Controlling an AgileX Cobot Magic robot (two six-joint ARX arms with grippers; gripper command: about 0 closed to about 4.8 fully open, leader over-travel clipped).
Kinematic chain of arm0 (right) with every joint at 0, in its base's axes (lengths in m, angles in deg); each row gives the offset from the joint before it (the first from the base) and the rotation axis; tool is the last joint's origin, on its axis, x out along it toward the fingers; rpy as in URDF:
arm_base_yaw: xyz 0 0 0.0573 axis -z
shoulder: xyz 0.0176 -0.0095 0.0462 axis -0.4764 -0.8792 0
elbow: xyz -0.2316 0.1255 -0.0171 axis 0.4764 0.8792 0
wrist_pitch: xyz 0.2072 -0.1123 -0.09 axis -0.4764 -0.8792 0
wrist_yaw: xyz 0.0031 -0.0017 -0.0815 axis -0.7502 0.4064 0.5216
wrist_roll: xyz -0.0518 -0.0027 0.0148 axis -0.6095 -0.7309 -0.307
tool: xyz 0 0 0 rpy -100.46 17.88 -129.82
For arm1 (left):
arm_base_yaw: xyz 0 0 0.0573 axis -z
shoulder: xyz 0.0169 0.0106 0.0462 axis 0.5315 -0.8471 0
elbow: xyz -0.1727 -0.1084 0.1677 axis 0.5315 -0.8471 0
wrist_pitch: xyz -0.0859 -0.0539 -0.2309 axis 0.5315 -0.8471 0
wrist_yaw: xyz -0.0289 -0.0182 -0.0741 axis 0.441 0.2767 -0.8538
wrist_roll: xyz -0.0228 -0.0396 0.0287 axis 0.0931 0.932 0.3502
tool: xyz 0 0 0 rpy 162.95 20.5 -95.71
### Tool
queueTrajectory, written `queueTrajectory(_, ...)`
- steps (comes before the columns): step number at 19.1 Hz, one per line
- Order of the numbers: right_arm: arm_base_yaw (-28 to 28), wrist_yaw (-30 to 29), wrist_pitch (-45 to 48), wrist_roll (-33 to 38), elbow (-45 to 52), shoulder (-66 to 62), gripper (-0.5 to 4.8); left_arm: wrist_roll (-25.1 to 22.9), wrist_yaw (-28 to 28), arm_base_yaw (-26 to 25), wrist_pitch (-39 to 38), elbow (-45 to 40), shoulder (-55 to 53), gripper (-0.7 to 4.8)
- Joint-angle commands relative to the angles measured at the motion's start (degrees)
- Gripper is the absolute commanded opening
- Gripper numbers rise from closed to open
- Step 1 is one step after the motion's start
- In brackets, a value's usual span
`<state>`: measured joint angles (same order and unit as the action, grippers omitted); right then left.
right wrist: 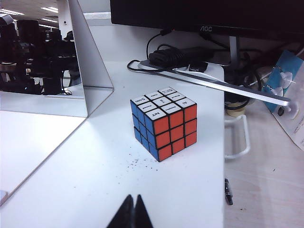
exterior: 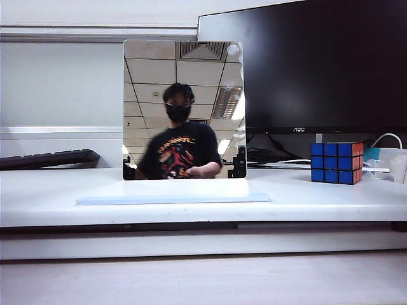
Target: Move the the Rubik's Cube near the mirror.
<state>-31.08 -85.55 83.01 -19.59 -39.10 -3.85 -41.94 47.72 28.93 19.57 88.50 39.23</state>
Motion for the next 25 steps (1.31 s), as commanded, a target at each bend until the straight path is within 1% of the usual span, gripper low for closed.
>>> queueTrajectory(1, 0.00, -0.04, 0.85, -0.15, -0.07, 0.00, 0.00, -0.24, -0.22, -0.13, 0.35, 0.07, 0.00, 0.22)
queueTrajectory(12, 0.00, -0.04, 0.85, -0.15, -0.07, 0.00, 0.00, -0.24, -0.22, -0.13, 0.35, 0.07, 0.00, 0.22)
queueTrajectory(14, 0.00, -0.07, 0.85, -0.15, -0.07, 0.00, 0.00, -0.24, 0.11, 1.40, 0.33, 0.07, 0.00, 0.22)
queueTrajectory(16, 0.02, -0.04, 1.01, -0.13, -0.07, 0.00, 0.00, -0.24, 1.51, 6.67, 0.35, 0.07, 0.00, 0.22)
queueTrajectory(17, 0.02, -0.35, 1.05, 0.20, -0.07, 0.00, 0.00, -0.24, 1.46, 10.69, 0.35, 0.07, 0.00, 0.22)
queueTrajectory(19, -0.02, -2.12, 1.51, 4.13, -0.09, 0.00, 0.00, -0.24, 1.22, 17.77, 0.35, 0.07, 0.00, 0.22)
queueTrajectory(20, -0.02, -2.67, 1.49, 5.57, -0.09, 0.00, -0.01, -0.24, 1.22, 20.63, 0.35, 0.07, 0.00, 0.22)
queueTrajectory(23, -0.02, -4.79, 1.86, 14.08, -0.09, 0.00, 0.00, -0.24, 1.25, 27.96, 0.35, 0.07, 0.00, 0.22)
queueTrajectory(25, -0.02, -5.60, 4.98, 15.06, -0.09, 0.00, 0.00, -0.24, 1.29, 32.92, 0.35, 0.07, 0.00, 0.22)
